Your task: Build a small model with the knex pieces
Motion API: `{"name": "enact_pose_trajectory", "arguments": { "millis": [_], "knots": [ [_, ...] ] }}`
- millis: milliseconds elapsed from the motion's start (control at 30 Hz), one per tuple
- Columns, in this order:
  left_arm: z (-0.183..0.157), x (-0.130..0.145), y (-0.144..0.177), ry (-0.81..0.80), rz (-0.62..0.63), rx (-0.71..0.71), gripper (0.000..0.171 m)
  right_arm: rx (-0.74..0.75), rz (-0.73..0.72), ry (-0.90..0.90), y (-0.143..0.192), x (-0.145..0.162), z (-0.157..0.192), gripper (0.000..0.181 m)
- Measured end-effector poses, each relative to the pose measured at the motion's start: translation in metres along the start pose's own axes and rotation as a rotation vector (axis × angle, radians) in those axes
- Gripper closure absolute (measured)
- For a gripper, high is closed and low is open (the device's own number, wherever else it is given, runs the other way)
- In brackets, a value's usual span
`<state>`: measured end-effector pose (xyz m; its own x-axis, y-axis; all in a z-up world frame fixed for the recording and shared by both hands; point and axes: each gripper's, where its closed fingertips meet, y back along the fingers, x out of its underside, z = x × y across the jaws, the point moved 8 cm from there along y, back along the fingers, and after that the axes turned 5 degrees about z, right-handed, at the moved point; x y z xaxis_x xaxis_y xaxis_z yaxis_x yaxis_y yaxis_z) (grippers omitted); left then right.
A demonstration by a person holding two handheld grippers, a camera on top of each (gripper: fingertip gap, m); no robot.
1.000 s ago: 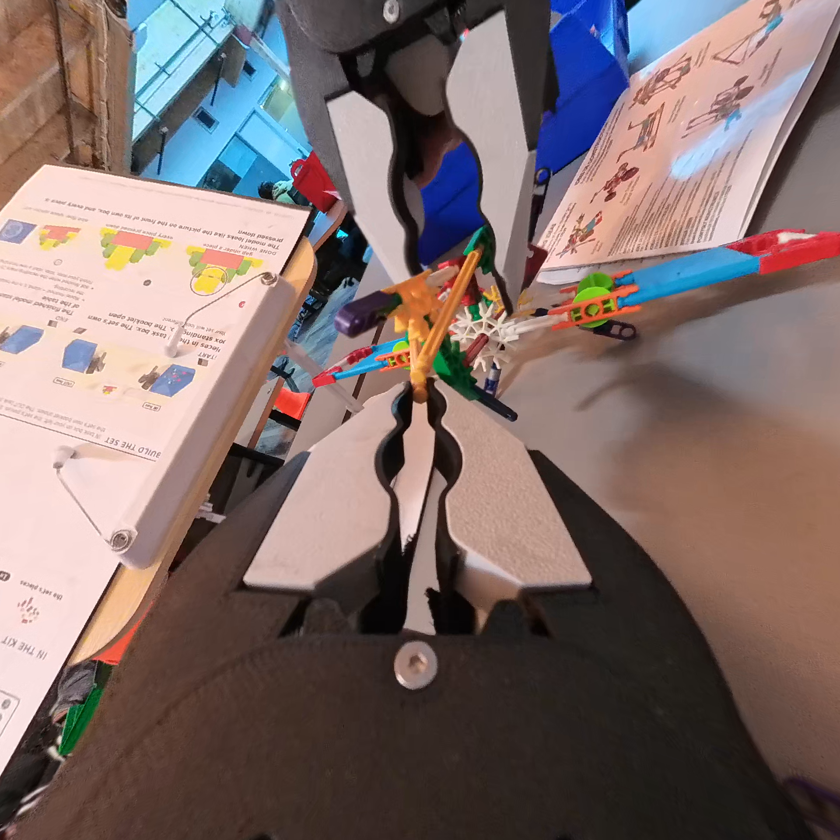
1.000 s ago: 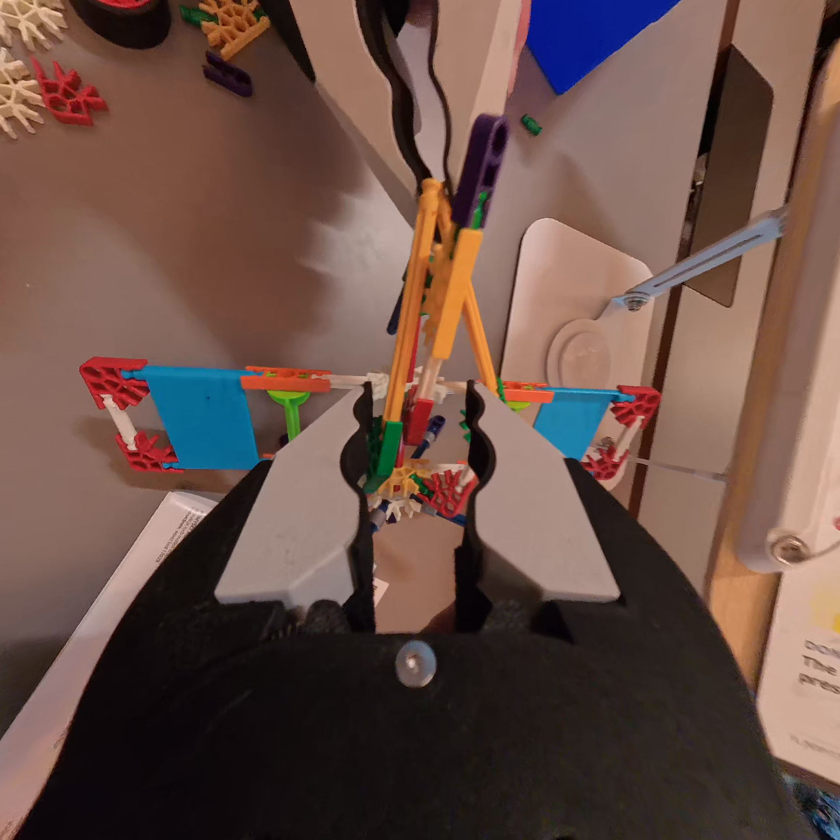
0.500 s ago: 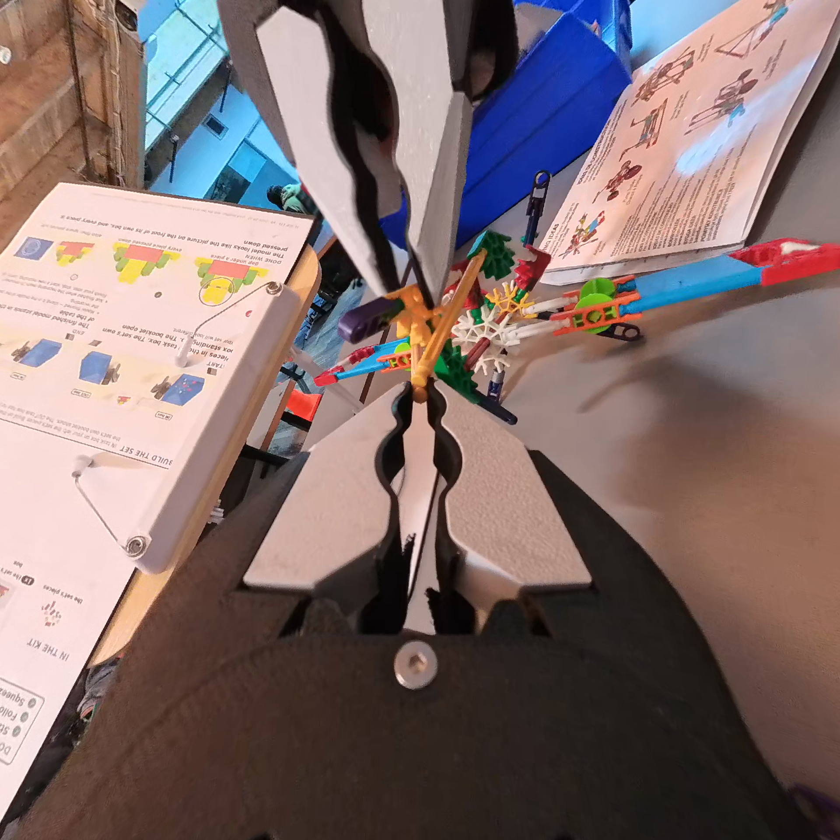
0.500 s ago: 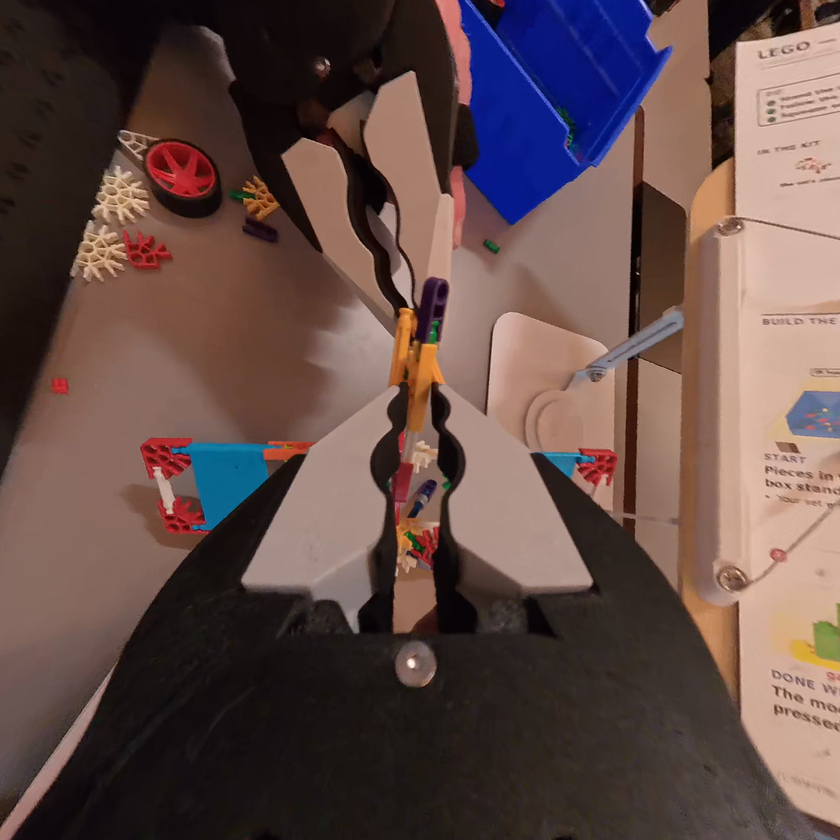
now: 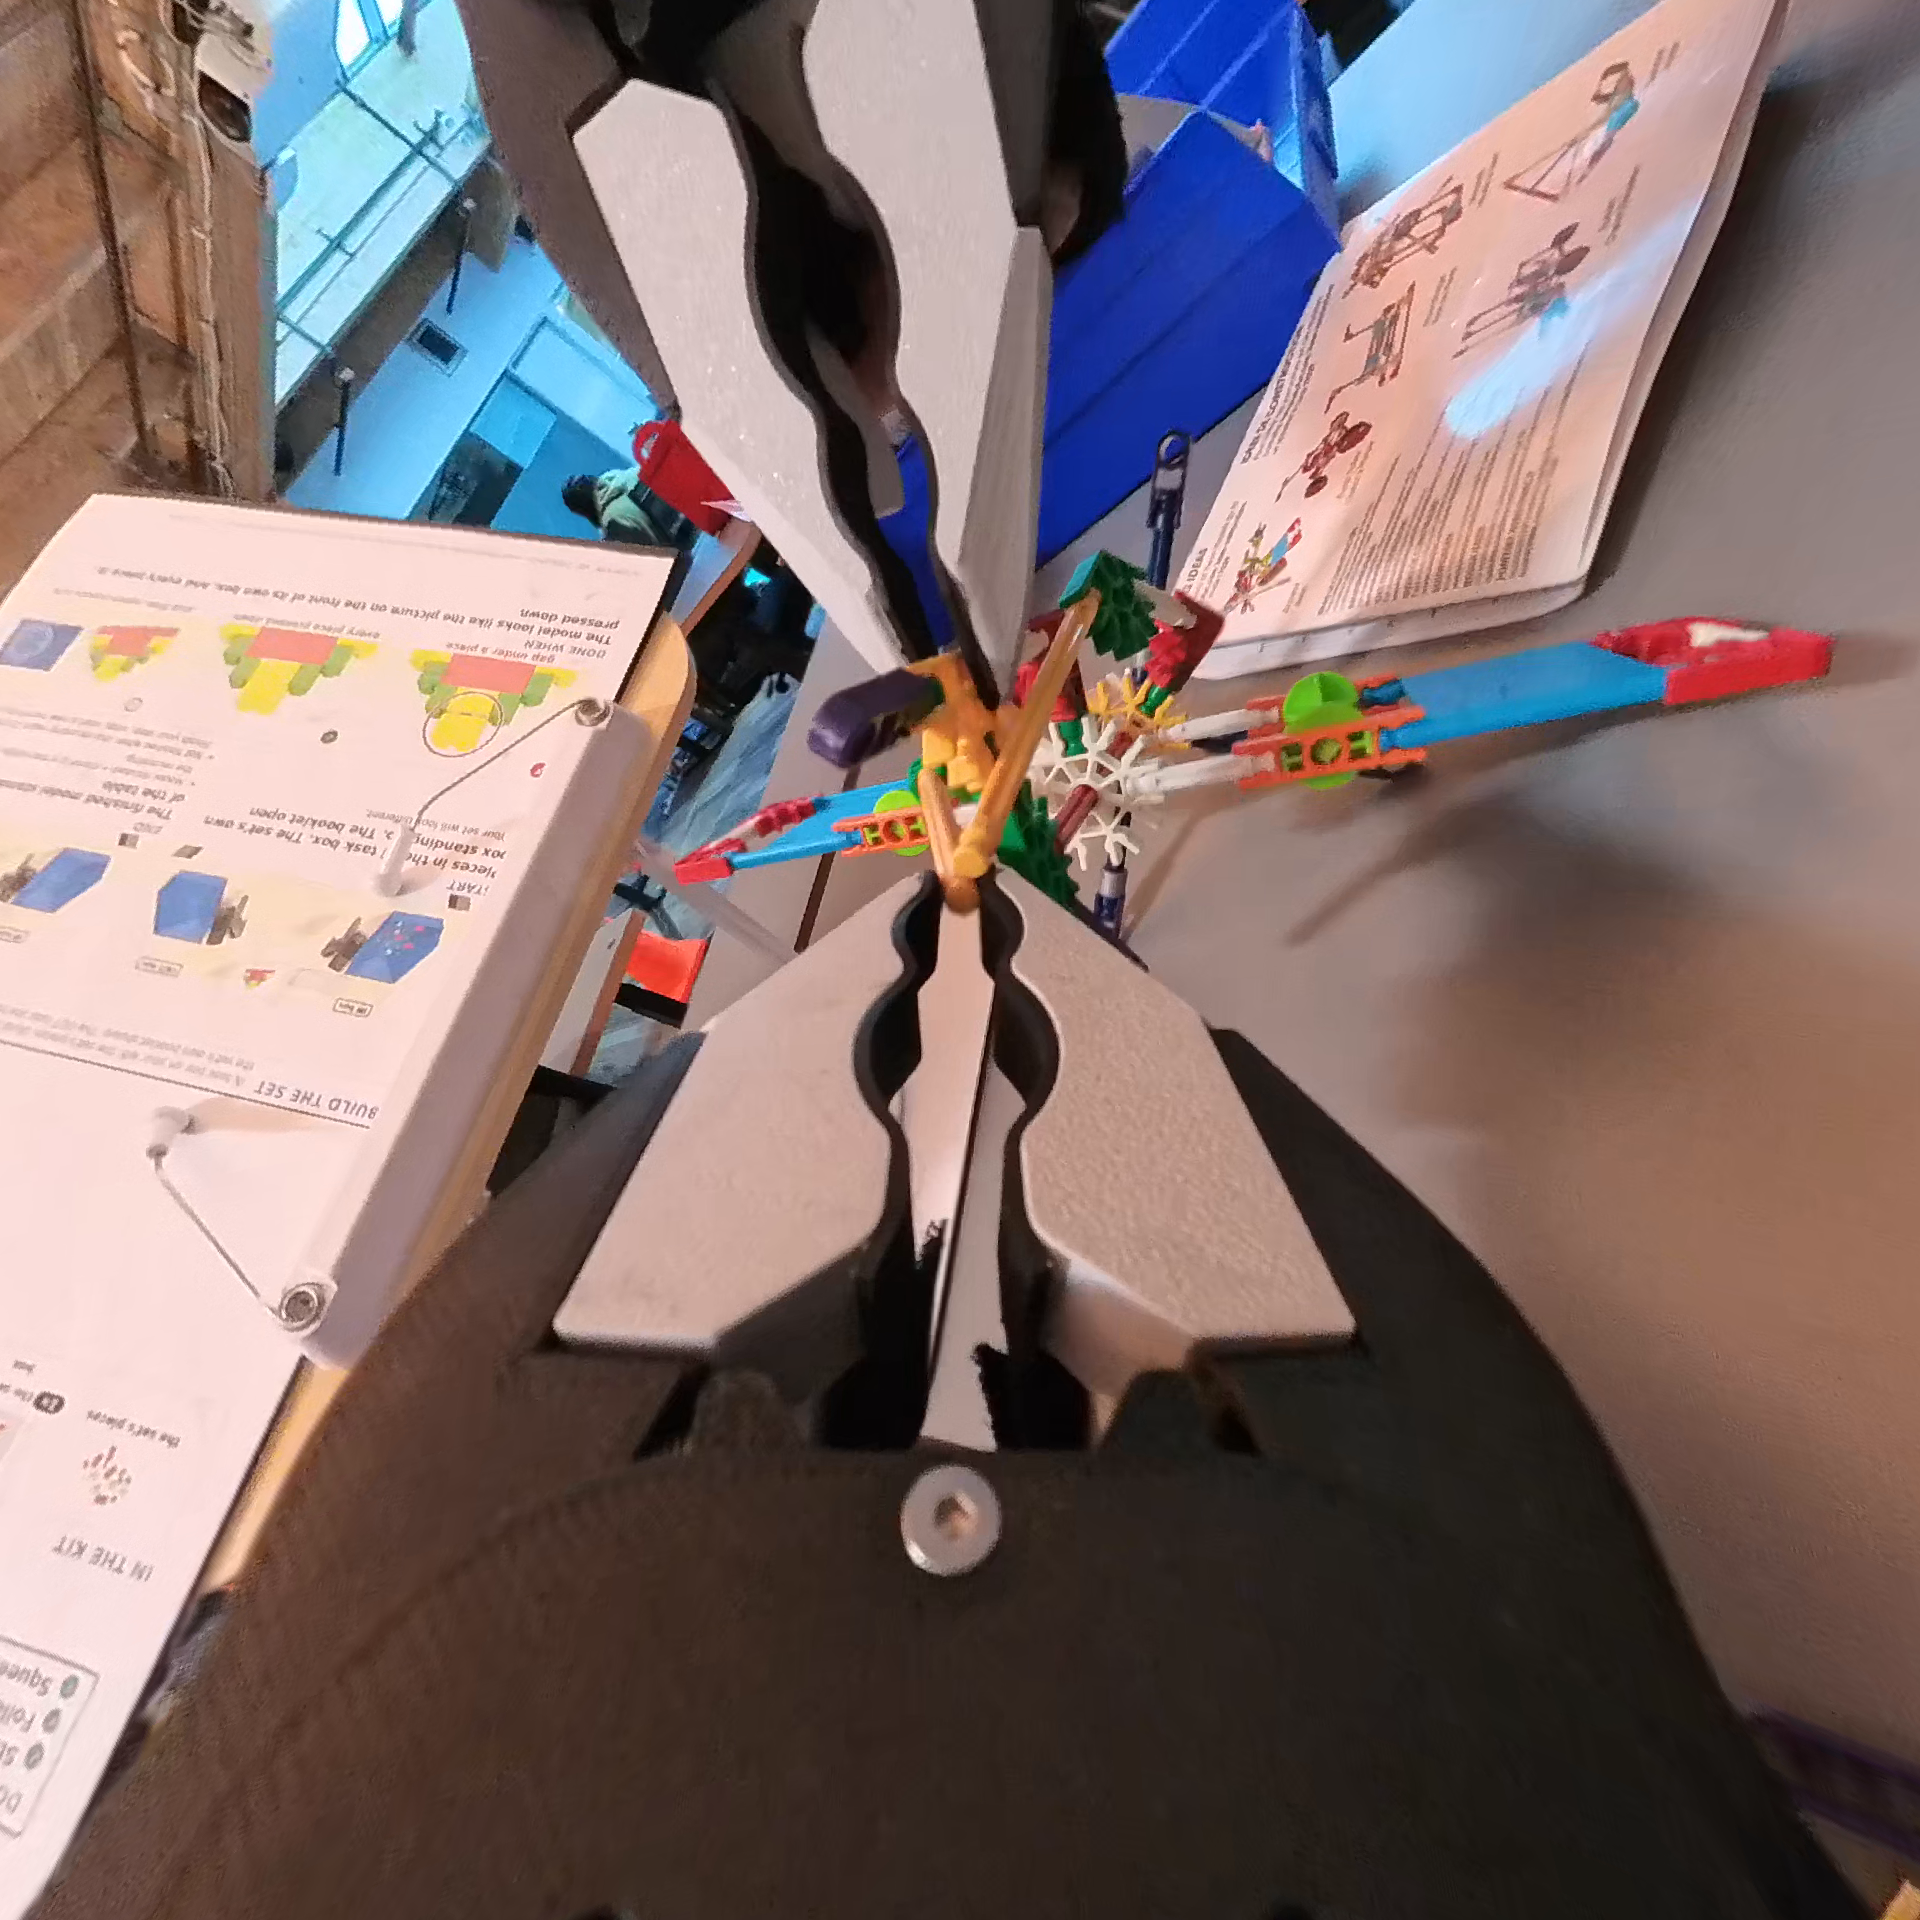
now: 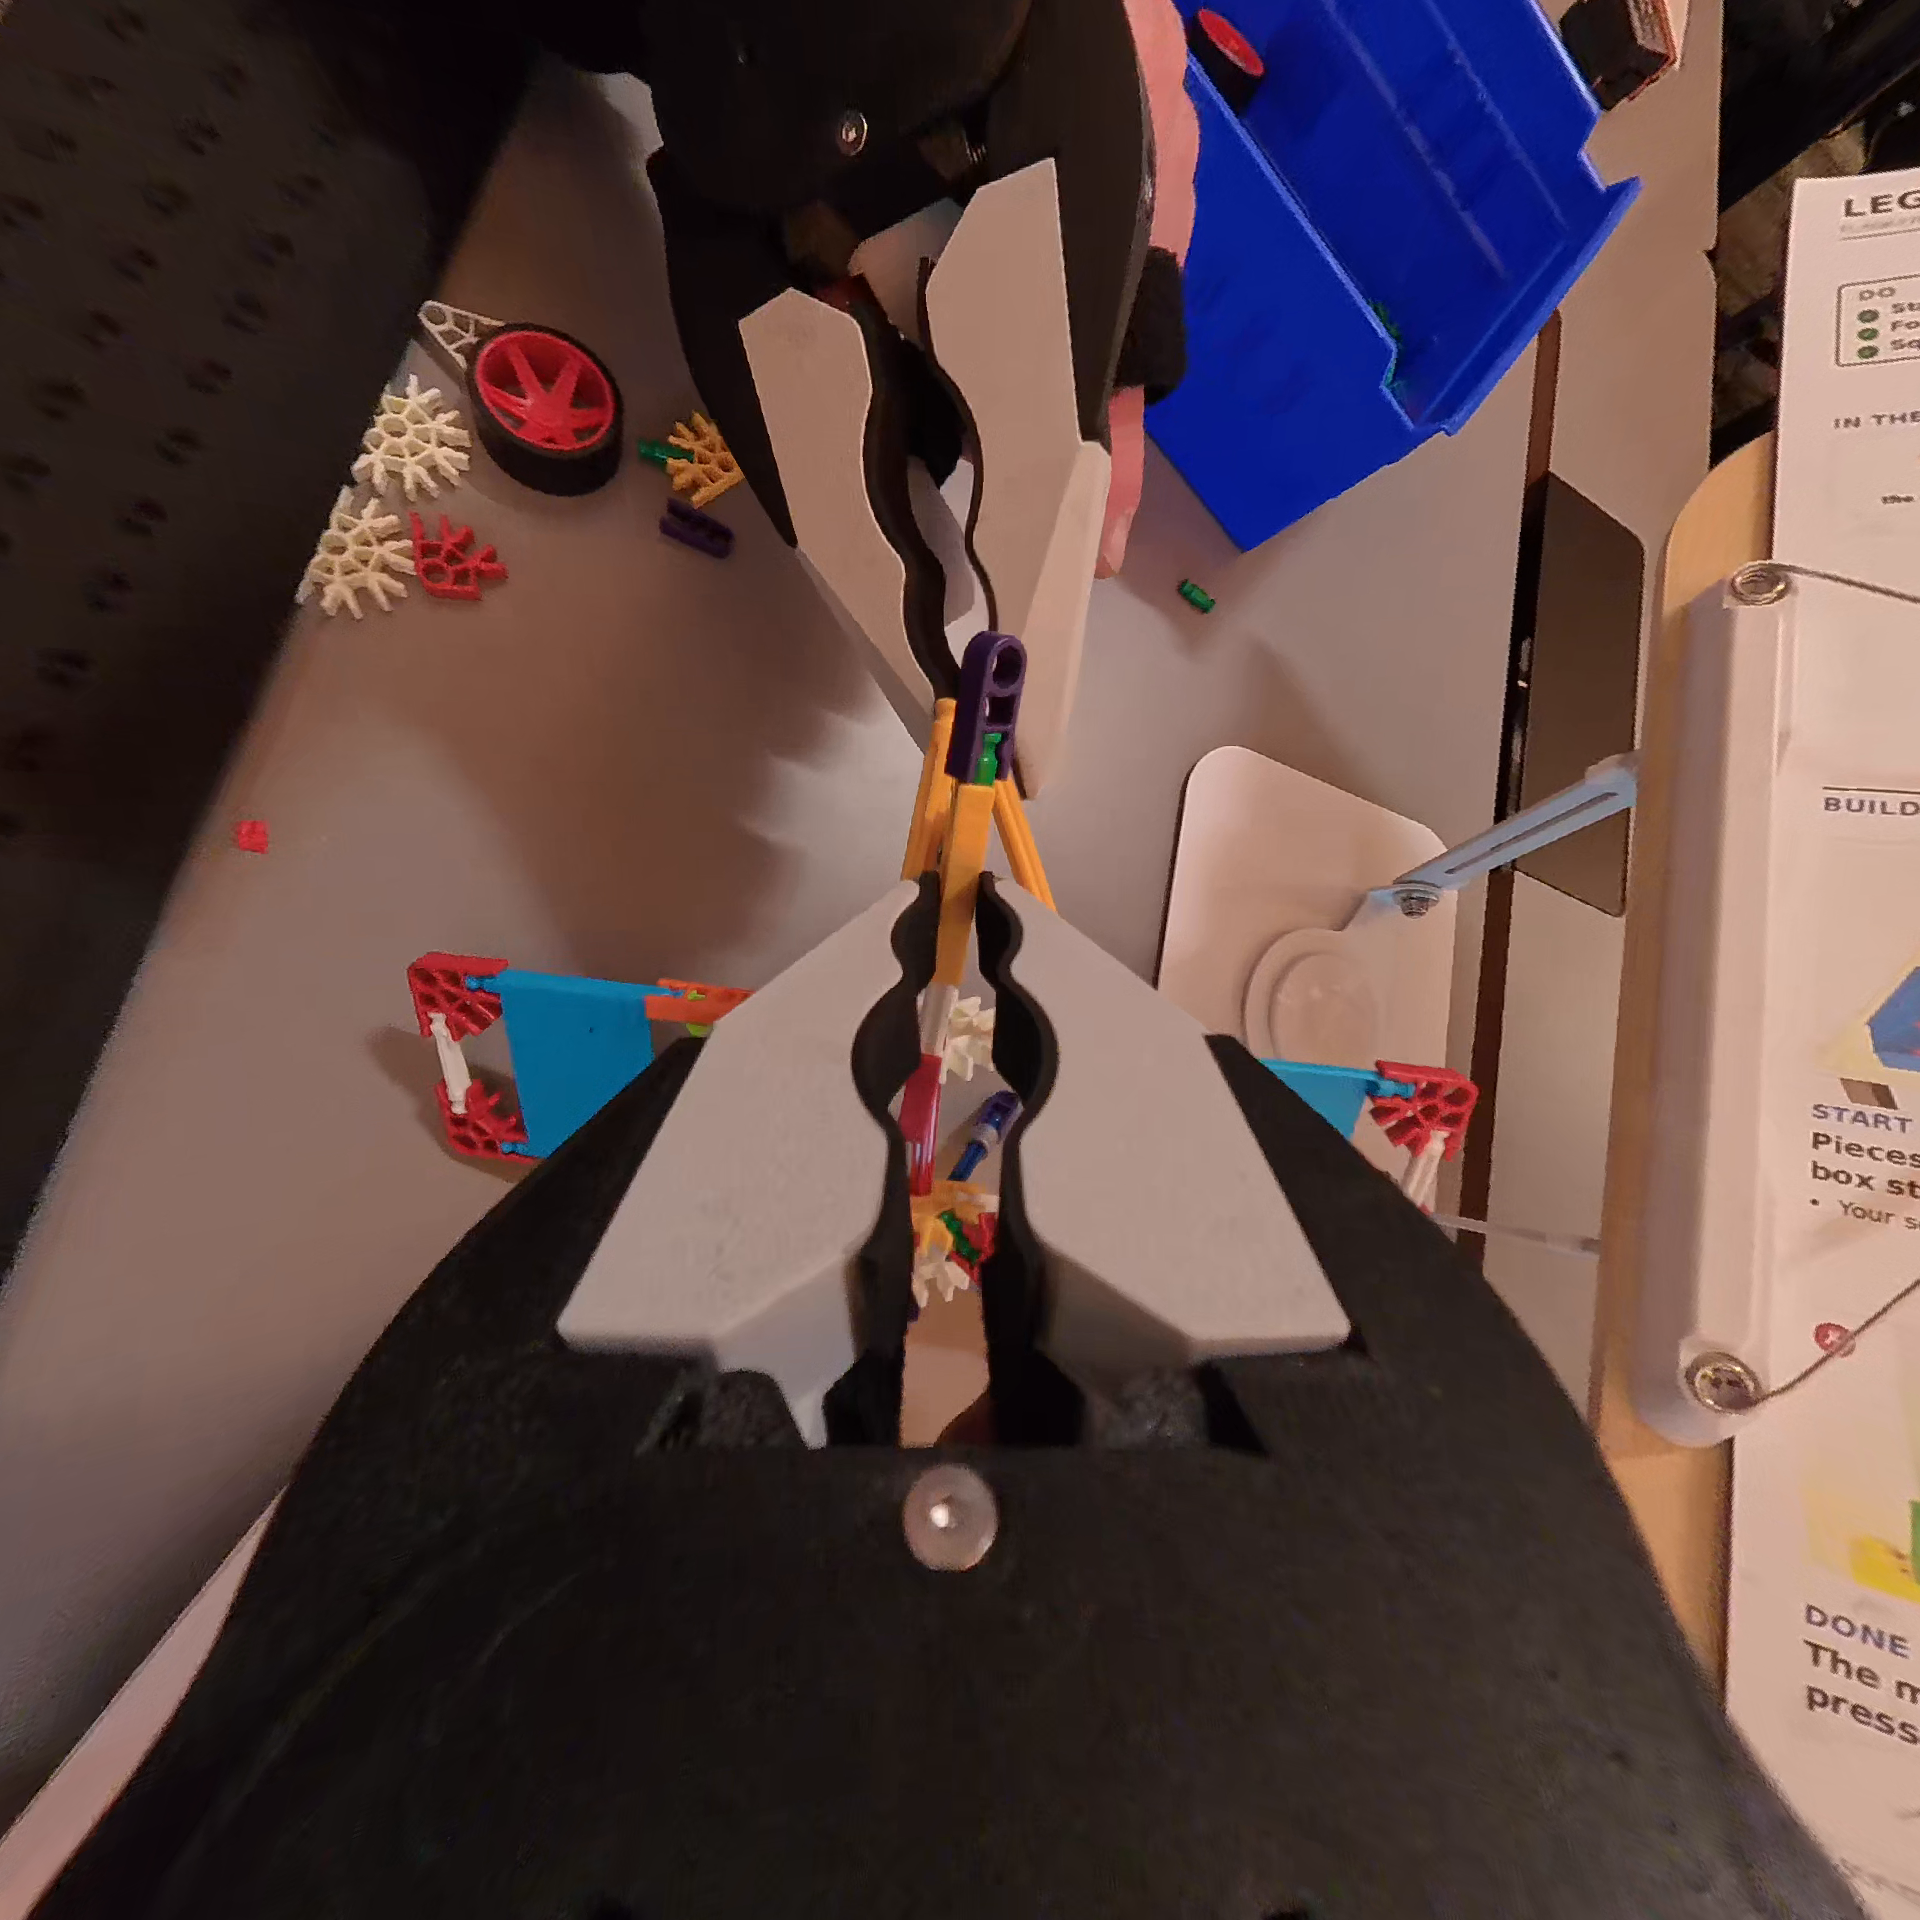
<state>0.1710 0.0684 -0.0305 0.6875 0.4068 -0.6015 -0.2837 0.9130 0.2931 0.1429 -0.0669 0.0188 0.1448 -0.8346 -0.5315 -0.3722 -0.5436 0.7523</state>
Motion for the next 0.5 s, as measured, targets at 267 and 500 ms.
{"name": "enact_pose_trajectory", "arguments": {
  "millis": [267,500],
  "knots": [
    [-0.009,-0.003,-0.003,-0.034,-0.007,0.013,0.152,-0.136,-0.043,0.009,0.007,0.0,0.015,0.178],
    [-0.024,-0.018,-0.008,-0.162,-0.021,-0.051,0.144,-0.228,-0.076,0.034,0.01,-0.005,0.028,0.178]
  ]
}}
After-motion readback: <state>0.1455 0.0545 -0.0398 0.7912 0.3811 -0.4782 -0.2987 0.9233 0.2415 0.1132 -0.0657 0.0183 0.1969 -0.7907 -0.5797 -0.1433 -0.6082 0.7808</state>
